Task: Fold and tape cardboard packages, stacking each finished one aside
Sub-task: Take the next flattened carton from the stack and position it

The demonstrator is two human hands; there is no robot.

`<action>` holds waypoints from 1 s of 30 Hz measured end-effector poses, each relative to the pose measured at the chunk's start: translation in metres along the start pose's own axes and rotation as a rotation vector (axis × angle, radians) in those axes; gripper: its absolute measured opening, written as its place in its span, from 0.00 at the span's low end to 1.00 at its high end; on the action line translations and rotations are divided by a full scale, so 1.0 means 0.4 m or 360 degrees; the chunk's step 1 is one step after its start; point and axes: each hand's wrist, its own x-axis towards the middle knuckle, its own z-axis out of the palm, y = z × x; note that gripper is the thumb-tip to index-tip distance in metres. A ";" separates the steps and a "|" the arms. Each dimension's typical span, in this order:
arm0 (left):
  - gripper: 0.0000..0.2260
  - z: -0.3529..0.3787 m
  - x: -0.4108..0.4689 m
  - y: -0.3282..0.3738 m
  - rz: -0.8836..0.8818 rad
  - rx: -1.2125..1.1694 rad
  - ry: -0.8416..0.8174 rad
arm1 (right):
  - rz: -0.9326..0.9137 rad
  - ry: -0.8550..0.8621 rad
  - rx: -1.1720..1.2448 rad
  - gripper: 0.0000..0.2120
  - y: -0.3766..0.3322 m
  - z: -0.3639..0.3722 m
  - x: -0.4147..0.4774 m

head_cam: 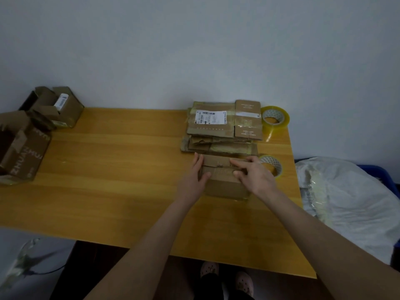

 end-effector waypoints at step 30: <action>0.27 0.013 -0.008 -0.088 -0.1158 -0.1390 0.0064 | -0.0181 0.0046 0.0521 0.33 0.070 -0.067 -0.024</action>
